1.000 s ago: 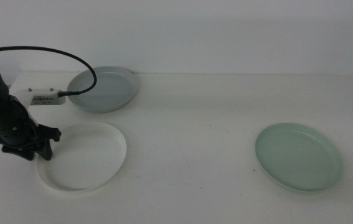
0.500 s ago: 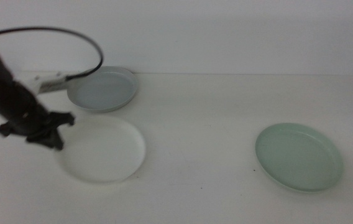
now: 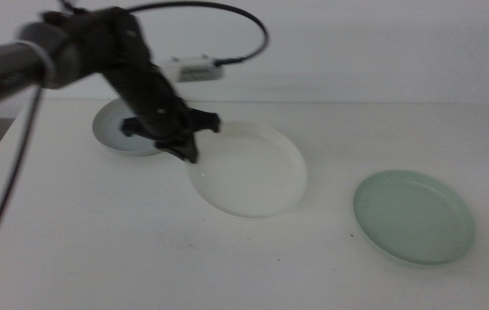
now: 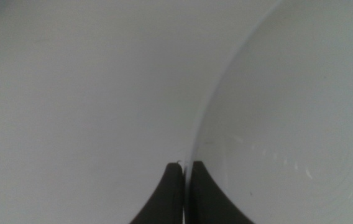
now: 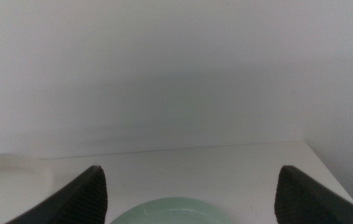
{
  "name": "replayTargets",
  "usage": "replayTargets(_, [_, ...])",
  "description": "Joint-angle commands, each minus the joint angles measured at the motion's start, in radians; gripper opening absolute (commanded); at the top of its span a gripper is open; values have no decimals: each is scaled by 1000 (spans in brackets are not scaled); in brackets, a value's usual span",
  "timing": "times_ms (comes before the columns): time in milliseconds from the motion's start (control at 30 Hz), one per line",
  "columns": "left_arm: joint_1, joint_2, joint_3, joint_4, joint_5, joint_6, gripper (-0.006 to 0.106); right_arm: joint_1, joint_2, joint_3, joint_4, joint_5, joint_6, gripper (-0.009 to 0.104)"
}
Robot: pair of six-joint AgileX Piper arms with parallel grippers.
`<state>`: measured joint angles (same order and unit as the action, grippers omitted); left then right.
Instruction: Stack the three bowls on top of each other.
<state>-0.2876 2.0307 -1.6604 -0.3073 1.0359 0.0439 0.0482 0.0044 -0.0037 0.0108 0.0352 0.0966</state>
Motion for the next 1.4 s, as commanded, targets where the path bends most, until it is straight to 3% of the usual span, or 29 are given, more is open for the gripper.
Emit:
replayTargets(0, [-34, 42, -54, -11, 18, -26, -2, 2, -4, 4, -11, -12, -6, 93])
replayTargets(467, [-83, 164, -96, -15, 30, -52, -2, 2, -4, 4, -11, -12, -6, 93])
replayTargets(667, [-83, 166, -96, 74, 37, -44, -2, 2, -4, 4, -11, -12, -6, 93])
replayTargets(867, [-81, 166, -96, 71, 55, -53, 5, 2, -4, 4, -11, -12, -6, 93])
replayTargets(1033, [-81, 166, -96, 48, 55, -44, 24, 2, -4, 4, -11, -12, -6, 93])
replayTargets(1133, [-81, 166, -96, 46, 63, -14, 47, 2, -4, 4, -11, -12, -6, 93])
replayTargets(1300, [-50, 145, -155, 45, 185, 36, 94, 2, -4, 4, -11, -12, -6, 93])
replayTargets(1367, [-29, 126, -194, 47, 185, 34, 94, 2, -4, 4, -11, -12, -6, 93])
